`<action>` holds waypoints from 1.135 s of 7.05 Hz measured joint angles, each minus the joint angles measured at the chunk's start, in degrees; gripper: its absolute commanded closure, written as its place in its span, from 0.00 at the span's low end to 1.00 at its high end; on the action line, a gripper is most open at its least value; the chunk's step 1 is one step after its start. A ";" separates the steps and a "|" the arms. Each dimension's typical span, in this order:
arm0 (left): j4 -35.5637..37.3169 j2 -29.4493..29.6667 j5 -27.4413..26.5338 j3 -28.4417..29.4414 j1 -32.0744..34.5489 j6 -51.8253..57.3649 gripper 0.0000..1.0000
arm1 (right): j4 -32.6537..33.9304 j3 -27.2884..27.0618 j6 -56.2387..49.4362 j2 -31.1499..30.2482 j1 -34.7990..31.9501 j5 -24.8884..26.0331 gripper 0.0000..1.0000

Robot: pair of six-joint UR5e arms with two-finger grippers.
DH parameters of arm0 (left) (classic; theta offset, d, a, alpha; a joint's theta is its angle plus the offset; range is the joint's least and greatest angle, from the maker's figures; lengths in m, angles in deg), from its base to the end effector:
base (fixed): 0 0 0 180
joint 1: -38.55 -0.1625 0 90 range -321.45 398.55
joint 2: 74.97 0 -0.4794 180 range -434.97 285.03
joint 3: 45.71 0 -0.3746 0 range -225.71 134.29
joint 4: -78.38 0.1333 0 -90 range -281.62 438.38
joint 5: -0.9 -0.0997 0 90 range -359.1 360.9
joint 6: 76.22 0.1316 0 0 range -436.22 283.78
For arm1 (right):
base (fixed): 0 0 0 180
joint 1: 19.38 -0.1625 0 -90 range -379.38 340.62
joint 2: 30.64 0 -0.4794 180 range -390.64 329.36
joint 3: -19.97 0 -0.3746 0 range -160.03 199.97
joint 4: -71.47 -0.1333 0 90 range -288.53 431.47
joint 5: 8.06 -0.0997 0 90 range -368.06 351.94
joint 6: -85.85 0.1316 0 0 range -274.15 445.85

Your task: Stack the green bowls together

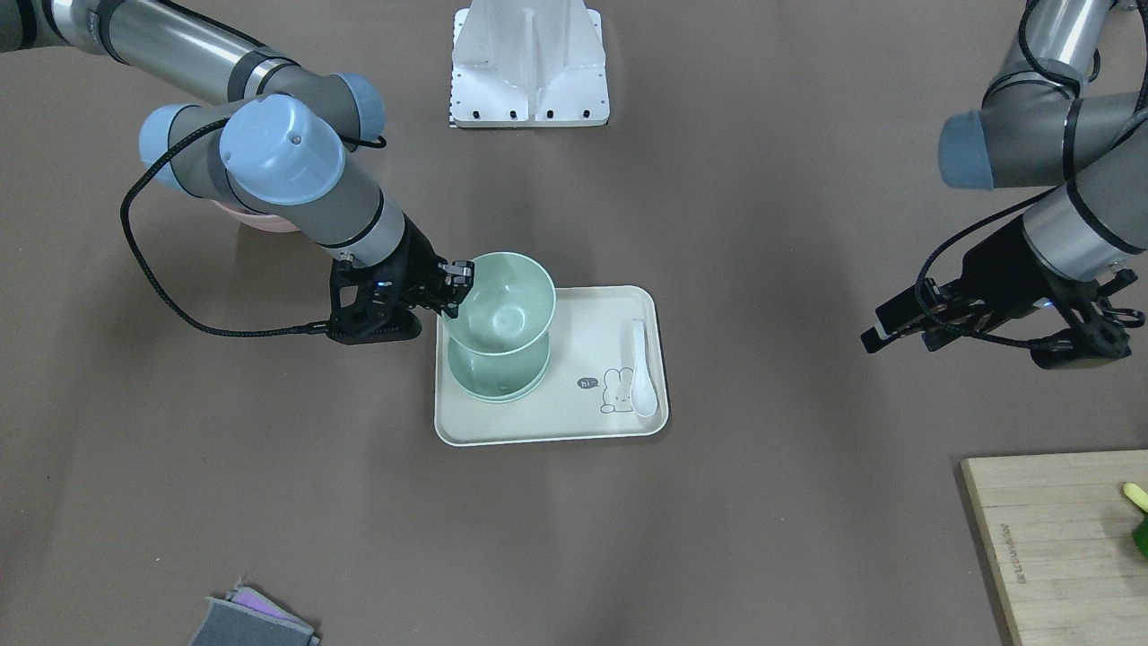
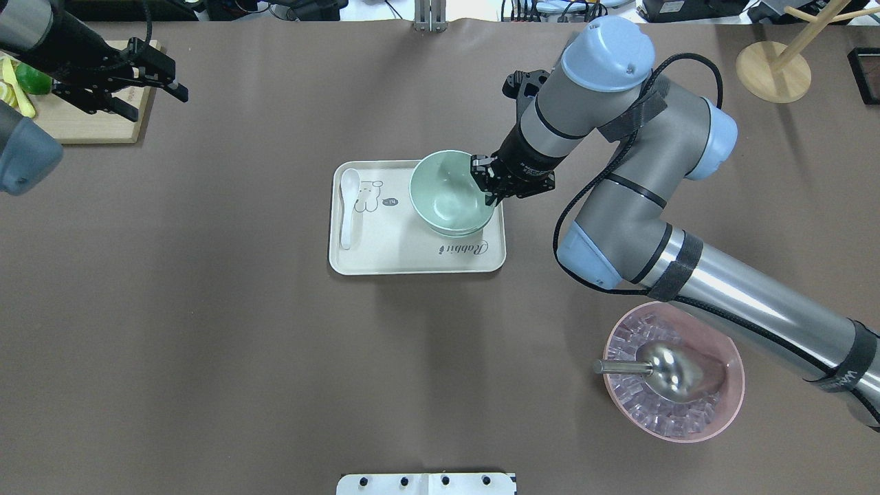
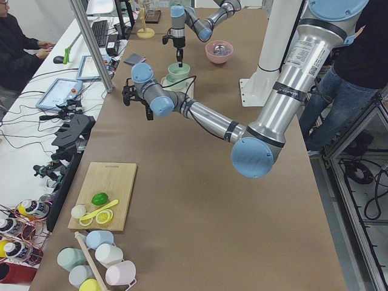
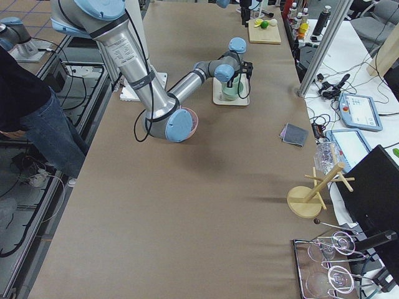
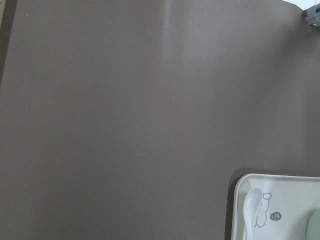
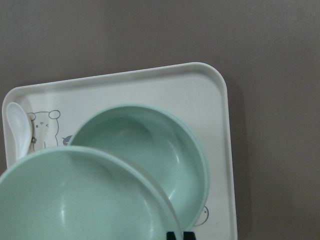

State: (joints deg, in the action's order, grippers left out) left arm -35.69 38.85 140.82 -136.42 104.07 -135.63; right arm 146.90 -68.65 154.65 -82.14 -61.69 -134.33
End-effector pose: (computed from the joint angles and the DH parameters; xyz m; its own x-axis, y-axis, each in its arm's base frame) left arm 0.2454 -0.6177 0.4268 0.4131 -0.1165 -0.9032 0.1602 0.9856 -0.0539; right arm -0.5115 -0.5406 0.2992 0.4995 0.0604 0.8642 -0.0201 0.9981 -0.0582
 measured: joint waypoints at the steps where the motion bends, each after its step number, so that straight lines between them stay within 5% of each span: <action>1: 0.05 0.02 0.00 0.05 -0.02 0.00 0.02 | 0.10 0.40 -0.09 -0.04 0.15 0.38 1.00; 8: 0.96 0.52 -0.02 0.10 -0.13 -0.05 0.02 | 0.16 1.93 -0.23 -0.06 -0.46 1.78 1.00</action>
State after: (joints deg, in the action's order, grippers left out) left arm -34.73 39.37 140.80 -136.32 103.94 -135.69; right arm 147.05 -66.72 154.42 -82.20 -62.14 -132.55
